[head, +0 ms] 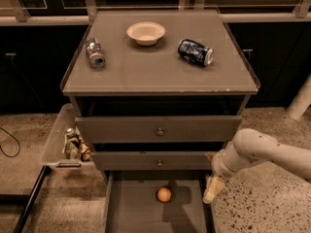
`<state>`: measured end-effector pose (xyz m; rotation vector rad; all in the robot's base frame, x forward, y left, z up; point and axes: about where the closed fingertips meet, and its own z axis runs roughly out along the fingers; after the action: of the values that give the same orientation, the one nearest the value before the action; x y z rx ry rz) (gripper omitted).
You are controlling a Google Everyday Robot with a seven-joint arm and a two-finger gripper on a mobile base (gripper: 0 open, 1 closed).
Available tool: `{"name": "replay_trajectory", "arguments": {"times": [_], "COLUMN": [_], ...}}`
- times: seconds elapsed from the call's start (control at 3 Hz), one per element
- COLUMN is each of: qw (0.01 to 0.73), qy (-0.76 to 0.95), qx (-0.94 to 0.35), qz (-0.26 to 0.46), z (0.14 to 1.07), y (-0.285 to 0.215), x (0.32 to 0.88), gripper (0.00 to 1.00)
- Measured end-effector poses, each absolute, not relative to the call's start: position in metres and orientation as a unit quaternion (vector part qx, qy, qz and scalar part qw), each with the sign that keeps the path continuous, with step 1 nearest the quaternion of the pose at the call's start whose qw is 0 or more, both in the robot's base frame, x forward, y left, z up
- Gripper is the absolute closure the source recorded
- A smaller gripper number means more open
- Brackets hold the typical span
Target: Pick orange from bottom drawer and place on counter
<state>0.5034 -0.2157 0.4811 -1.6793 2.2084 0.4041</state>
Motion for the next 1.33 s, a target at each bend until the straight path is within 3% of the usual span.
{"name": "replay_trajectory", "arguments": {"times": [1.0,1.33], "qw": [0.194,0.194], "qy": [0.771,0.771], "qx": [-0.579,-0.579], "qz": [0.18,0.18], "z": [0.325,0.324], "y": [-0.225,-0.225], "x": [0.531,0.531], "gripper": [0.0,0.0]}}
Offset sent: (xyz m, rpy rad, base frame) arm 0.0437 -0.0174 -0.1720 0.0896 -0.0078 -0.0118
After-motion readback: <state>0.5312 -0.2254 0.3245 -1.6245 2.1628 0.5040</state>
